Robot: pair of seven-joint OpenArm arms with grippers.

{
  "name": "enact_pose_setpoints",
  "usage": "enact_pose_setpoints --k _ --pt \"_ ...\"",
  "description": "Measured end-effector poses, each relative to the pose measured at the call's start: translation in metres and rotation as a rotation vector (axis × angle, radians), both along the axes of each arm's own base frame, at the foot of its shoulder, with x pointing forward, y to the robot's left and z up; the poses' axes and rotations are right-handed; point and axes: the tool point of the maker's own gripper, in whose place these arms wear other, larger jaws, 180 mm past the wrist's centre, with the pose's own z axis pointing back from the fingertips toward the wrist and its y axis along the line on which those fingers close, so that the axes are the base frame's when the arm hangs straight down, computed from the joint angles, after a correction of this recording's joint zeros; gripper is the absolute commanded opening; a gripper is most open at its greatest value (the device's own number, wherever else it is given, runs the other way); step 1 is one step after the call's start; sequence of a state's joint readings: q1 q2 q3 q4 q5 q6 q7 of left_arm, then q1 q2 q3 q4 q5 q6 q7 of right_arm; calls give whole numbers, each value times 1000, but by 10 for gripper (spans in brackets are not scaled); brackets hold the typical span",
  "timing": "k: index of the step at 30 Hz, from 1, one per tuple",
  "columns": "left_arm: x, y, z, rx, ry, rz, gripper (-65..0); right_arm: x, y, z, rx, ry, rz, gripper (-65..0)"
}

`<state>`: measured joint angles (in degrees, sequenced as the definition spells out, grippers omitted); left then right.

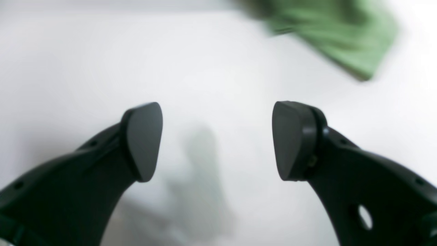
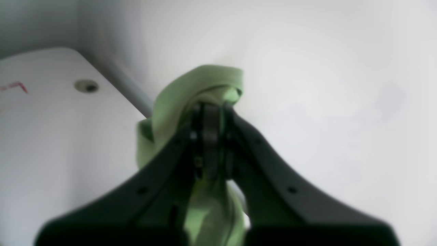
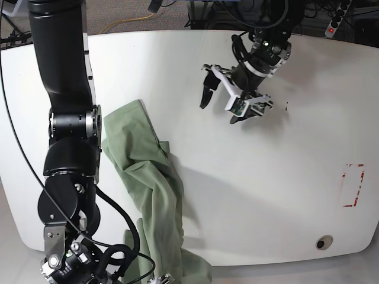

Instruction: Fold the T-shirt properly

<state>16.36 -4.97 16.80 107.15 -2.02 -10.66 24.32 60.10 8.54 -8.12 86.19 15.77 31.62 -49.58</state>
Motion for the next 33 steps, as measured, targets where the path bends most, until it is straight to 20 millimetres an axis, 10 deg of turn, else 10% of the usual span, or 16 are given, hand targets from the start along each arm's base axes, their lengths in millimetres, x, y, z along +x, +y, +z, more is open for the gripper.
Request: enact_pose_setpoints --k 19,33 --pt "16 -149 -50 19 109 -336 -185 2 -2 -29 -22 50 -13 -650" --pt "23 -191 -78 102 103 -481 -192 2 -2 -43 -21 77 -15 -650"
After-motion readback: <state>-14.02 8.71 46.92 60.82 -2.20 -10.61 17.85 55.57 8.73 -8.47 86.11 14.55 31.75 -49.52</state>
